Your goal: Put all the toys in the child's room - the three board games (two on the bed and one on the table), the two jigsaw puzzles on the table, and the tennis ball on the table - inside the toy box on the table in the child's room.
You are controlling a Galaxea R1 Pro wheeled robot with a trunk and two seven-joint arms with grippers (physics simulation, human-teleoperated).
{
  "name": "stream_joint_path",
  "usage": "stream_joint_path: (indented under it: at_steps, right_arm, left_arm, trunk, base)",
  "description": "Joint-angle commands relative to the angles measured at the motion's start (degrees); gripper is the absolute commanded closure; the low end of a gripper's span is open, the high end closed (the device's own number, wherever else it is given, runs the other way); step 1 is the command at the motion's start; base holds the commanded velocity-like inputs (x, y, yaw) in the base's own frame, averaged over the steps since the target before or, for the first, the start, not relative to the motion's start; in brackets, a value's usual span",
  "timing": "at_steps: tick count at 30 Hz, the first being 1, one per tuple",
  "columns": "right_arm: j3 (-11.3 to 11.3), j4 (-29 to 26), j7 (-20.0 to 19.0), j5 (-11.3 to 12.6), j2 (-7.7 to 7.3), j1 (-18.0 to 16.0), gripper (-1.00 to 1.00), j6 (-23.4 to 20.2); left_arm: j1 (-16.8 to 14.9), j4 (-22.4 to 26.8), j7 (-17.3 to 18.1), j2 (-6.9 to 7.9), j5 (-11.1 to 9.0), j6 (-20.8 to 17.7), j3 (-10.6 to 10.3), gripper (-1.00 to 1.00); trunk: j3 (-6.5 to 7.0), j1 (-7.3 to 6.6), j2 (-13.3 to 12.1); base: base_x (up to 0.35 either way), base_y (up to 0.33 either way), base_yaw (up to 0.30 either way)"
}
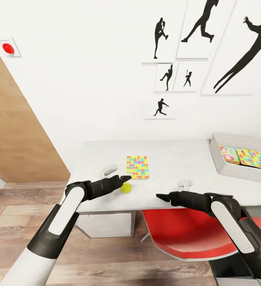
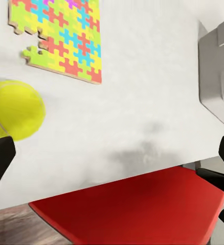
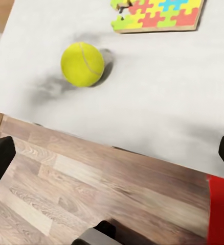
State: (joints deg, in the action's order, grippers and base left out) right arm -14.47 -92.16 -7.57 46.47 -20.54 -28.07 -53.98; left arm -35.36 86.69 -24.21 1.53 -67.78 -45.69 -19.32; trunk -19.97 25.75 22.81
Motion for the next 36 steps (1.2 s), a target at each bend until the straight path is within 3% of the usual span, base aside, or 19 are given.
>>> stream_joint_path:
  at_steps: [1,14,29,36]
  right_arm:
    - [0.0,0.0,-0.5,-0.6,-0.03,-0.1,-1.0,-0.2]
    - [0.0,0.0,-0.6,-1.7,-0.03,-0.1,-1.0,0.0]
    - [0.8,0.3,-0.7,-5.9,-0.03,-0.1,-1.0,0.9]
    - [1.0,1.2,-0.5,-7.3,-0.03,-0.3,-1.0,2.9]
  left_arm:
    - [-0.1,0.1,-0.6,0.03,-0.6,0.0,-0.1,-1.0]
    - [-0.1,0.1,-0.6,0.03,-0.7,0.1,-0.2,-1.0]
    - [0.1,0.0,-0.9,0.05,-0.2,0.2,-0.3,-1.0]
    - [1.8,-1.2,-1.1,0.0,0.3,0.4,-0.6,-1.0]
  trunk:
    - [-0.1,0.03,0.1]
    - [-0.1,0.03,0.1]
    - [-0.1,0.03,0.1]
    - [-0.1,0.03,0.1]
  base:
    - [0.0,0.295,0.0]
    - [0.0,0.304,0.0]
    - [0.0,0.311,0.0]
    - [0.0,0.214,0.0]
